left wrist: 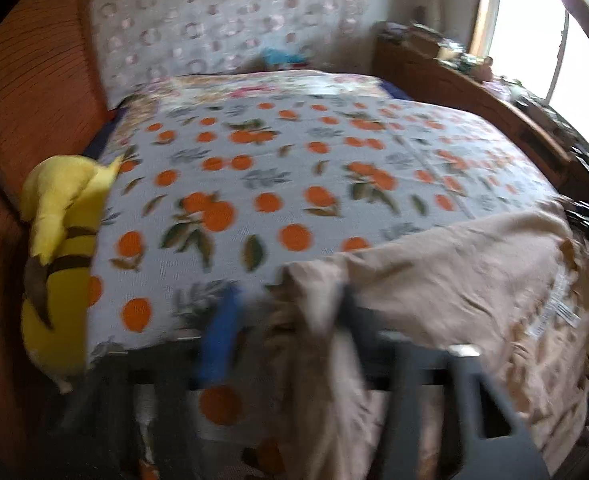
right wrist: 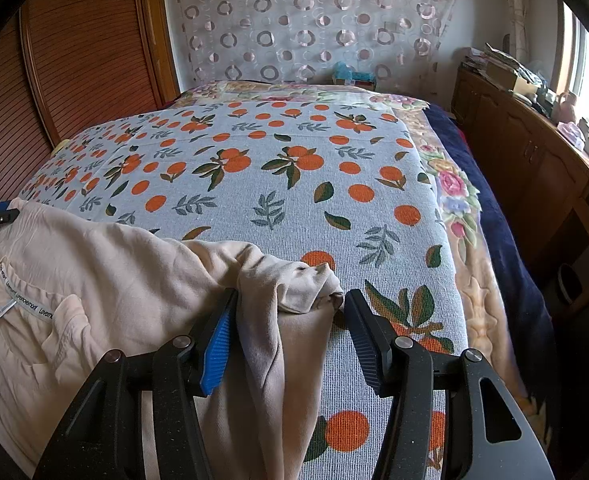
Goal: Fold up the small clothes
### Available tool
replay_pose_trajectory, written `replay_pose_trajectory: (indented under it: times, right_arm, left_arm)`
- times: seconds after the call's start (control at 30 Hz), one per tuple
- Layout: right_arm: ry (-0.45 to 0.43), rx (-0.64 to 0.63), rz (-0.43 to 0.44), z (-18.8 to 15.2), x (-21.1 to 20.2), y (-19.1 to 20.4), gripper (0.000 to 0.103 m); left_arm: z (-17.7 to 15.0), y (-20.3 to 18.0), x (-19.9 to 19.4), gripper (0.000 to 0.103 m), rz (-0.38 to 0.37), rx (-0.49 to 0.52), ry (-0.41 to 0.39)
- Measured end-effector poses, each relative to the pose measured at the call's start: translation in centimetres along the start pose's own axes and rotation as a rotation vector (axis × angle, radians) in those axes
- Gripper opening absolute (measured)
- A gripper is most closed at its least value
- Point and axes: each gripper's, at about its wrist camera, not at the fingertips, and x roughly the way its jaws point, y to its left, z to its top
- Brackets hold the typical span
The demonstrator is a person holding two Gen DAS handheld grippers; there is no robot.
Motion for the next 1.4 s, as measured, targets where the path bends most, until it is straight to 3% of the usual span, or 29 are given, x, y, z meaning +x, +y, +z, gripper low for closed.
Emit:
replay_pose_trajectory:
  times: [0.1, 0.17, 0.23, 0.37, 0.63, 0.83, 0.97, 1.17, 1.4]
  right_arm:
    - [-0.001, 0.001, 0.017, 0.0, 0.0, 0.0, 0.053]
    - [0.003, -0.026, 0.047, 0.1, -0.1, 0.3, 0.037]
    - [0.016, -0.062, 0.090, 0.0, -0.3, 0.9, 0.011]
    - [-0.014, -0.055, 0.166, 0.1, -2.2, 1.5, 0.008]
    - [-0.302, -0.081, 0.170, 2.2, -13.9, 2.9, 0.007]
    - [-0.489, -0.143, 0.190, 5.3, -23.1, 4.5, 0.007]
    - [-0.596, -0.203, 0.158, 7.6, -29.0, 5.5, 0.007]
    - [-0.717, -0.273, 0.092, 10.9, -36.4, 6.9, 0.007]
    - [-0.803, -0.318, 0.019, 13.3, -42.1, 8.3, 0.007]
  left_arm:
    - [0.3, -0.6, 0.0, 0.017, -0.023, 0.020, 0.015]
    - [0.3, -0.9, -0.4, 0.012, -0.041, 0.025, 0.013]
    - [0.3, -1.4, -1.6, 0.011, -0.040, 0.029, -0.012]
    - [0.1, -2.1, -5.8, 0.010, -0.053, -0.012, -0.120]
    - [0.1, -3.9, -17.6, 0.010, -0.042, -0.048, -0.422]
    - [2.8, -4.3, -25.7, 0.010, -0.010, -0.016, -0.620]
    - [4.7, -4.6, -31.8, 0.010, 0.034, 0.017, -0.765]
    - [7.7, -4.0, -37.7, 0.010, 0.099, 0.045, -0.897]
    - [9.2, -3.6, -41.6, 0.010, 0.138, 0.072, -0.995]
